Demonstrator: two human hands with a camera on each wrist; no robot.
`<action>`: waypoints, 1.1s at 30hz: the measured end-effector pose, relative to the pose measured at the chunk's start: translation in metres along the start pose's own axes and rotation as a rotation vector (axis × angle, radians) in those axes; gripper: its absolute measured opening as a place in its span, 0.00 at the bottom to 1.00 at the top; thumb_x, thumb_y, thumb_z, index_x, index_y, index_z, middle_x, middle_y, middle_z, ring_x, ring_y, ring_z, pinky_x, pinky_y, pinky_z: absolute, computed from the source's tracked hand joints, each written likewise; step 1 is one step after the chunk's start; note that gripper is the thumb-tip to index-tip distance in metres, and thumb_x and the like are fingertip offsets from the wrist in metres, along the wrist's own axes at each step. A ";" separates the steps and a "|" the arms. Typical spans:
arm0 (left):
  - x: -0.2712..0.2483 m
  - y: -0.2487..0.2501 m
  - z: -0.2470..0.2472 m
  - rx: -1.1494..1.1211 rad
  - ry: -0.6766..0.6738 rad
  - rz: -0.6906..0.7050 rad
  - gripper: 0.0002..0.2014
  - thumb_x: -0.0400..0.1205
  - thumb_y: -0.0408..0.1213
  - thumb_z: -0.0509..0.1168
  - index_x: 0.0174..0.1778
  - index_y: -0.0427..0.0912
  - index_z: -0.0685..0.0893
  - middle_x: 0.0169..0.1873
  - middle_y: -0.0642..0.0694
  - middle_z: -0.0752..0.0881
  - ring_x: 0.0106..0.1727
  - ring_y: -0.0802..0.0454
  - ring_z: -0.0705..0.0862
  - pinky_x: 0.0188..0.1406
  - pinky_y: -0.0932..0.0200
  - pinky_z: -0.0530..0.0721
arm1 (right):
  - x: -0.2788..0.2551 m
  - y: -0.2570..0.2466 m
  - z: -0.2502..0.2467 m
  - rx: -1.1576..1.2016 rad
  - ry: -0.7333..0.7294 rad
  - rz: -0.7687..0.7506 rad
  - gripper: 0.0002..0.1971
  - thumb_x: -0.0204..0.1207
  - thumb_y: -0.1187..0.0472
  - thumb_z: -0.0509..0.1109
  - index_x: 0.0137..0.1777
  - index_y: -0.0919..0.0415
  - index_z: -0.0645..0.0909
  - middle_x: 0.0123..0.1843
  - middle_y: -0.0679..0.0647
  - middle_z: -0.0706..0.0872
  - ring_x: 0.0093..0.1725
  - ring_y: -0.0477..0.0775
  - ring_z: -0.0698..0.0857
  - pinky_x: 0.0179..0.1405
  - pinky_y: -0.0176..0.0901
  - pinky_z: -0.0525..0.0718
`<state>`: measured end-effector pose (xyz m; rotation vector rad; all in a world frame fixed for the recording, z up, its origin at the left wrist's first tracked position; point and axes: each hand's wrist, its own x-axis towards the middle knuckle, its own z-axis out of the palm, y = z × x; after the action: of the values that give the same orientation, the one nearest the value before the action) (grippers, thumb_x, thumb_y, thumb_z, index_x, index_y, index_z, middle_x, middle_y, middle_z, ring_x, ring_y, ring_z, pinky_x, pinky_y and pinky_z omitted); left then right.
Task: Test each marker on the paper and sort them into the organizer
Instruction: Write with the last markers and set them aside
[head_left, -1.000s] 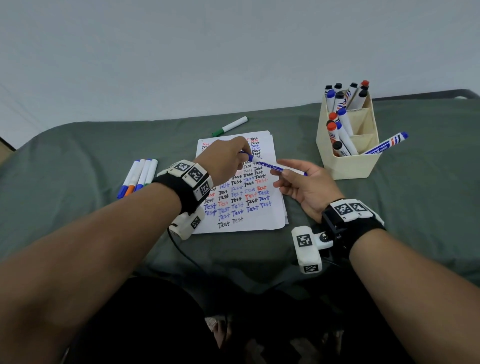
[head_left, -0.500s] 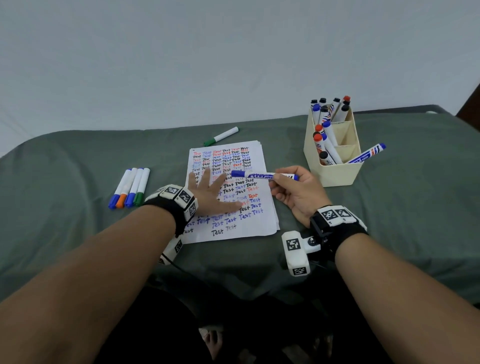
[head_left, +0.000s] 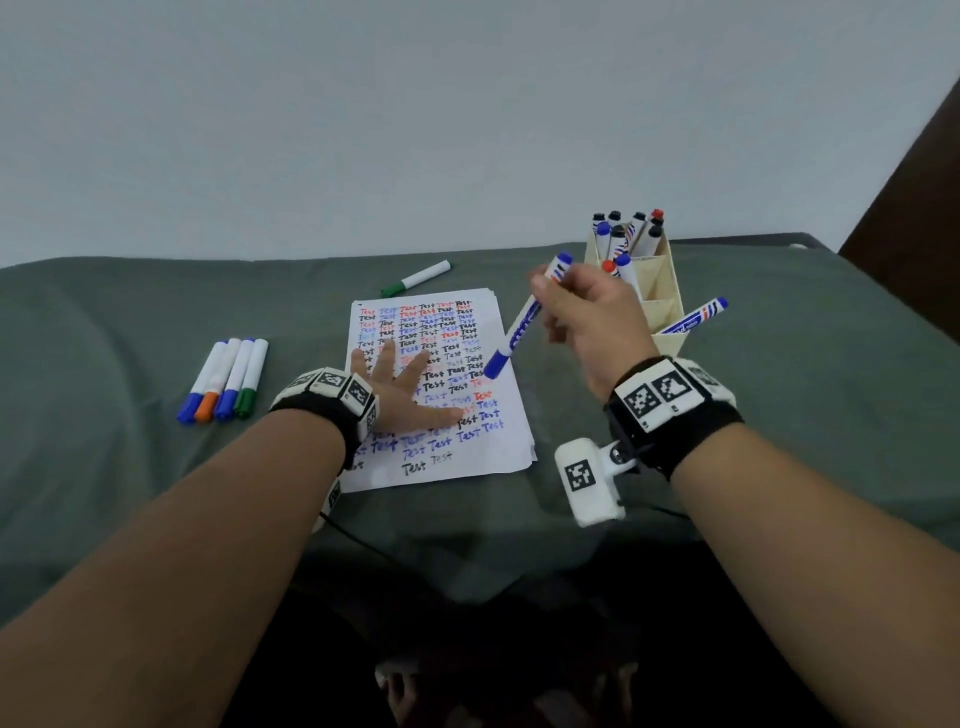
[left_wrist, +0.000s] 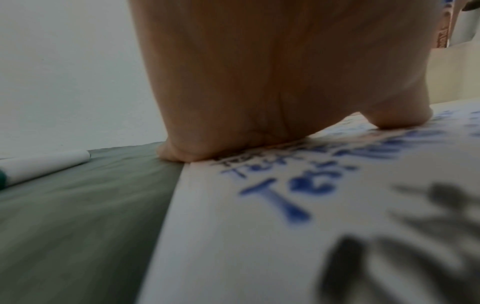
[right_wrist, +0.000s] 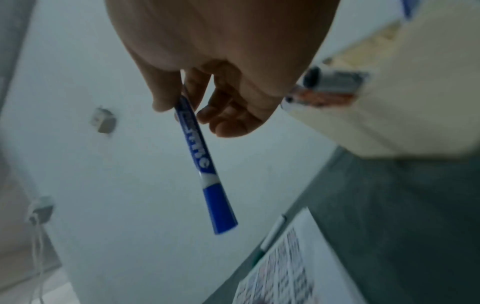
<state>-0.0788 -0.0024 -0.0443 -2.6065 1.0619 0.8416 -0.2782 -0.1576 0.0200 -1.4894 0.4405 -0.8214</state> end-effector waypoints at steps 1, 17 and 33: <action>-0.001 0.000 0.000 -0.006 -0.003 0.003 0.70 0.41 0.96 0.43 0.80 0.74 0.27 0.84 0.52 0.23 0.84 0.32 0.26 0.82 0.26 0.36 | 0.006 -0.012 -0.003 -0.030 0.029 -0.074 0.04 0.81 0.61 0.75 0.44 0.55 0.88 0.33 0.46 0.84 0.34 0.48 0.80 0.34 0.43 0.82; 0.007 -0.004 0.004 -0.044 0.014 0.008 0.70 0.41 0.96 0.46 0.79 0.76 0.28 0.83 0.55 0.23 0.83 0.34 0.24 0.82 0.27 0.35 | 0.041 -0.020 -0.086 -0.638 0.254 -0.298 0.16 0.80 0.55 0.72 0.65 0.38 0.79 0.44 0.39 0.84 0.39 0.40 0.84 0.50 0.46 0.88; -0.001 -0.001 0.001 -0.041 0.006 0.021 0.71 0.42 0.96 0.45 0.81 0.73 0.27 0.83 0.53 0.23 0.84 0.33 0.25 0.83 0.28 0.35 | 0.028 -0.011 -0.110 -1.375 0.030 -0.330 0.27 0.83 0.62 0.61 0.83 0.47 0.72 0.69 0.53 0.85 0.68 0.65 0.77 0.66 0.54 0.75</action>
<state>-0.0791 -0.0003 -0.0447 -2.6380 1.0864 0.8694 -0.3402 -0.2526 0.0290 -2.8725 0.8837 -0.8003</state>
